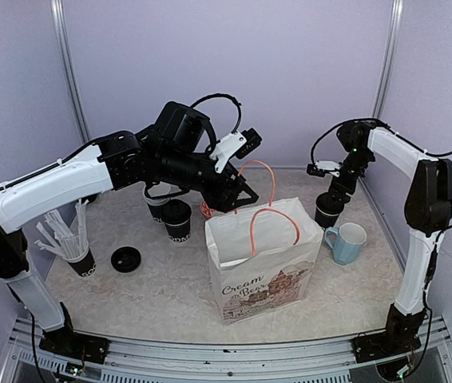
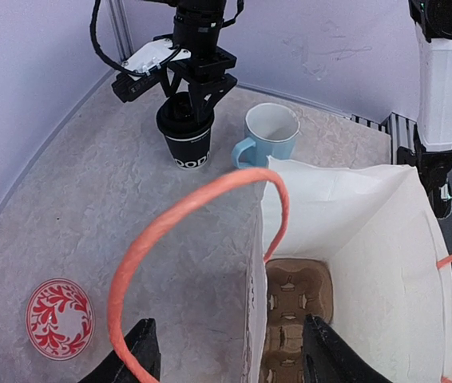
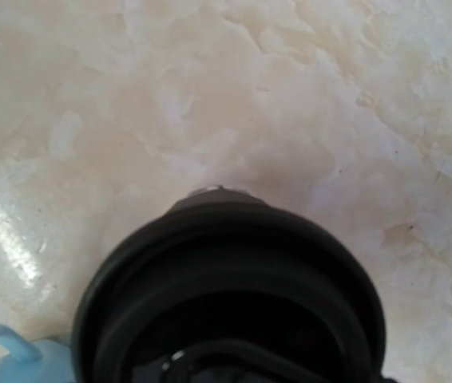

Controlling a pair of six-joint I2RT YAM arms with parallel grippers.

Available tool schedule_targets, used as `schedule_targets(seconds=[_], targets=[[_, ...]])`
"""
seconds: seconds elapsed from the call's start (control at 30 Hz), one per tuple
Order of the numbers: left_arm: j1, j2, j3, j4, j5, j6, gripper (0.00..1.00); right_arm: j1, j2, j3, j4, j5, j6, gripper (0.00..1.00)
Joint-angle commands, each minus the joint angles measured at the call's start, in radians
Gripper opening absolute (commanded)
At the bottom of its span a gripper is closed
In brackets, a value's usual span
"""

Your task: Pack the takeout coffee

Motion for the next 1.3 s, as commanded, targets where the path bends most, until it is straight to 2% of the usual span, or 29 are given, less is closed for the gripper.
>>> schedule_targets(seconds=[0.0,0.5,0.9,1.07,1.27], targets=[[0.002,-0.022,-0.015,0.026,0.001,-0.006,0.59,0.017,0.043,0.029,-0.035,0.013,-0.004,0.76],[0.002,-0.025,-0.045,0.042,0.013,-0.002,0.59,0.034,0.101,0.101,-0.118,0.046,-0.003,0.75],[0.003,-0.063,-0.093,0.057,0.006,-0.007,0.59,0.084,0.074,0.011,-0.097,0.118,0.013,0.79],[0.004,-0.073,-0.104,0.060,0.006,-0.009,0.59,0.085,0.069,0.014,-0.092,0.123,0.025,0.71],[0.004,-0.072,-0.079,0.038,-0.018,-0.008,0.59,0.086,-0.015,0.095,-0.110,0.048,0.040,0.65]])
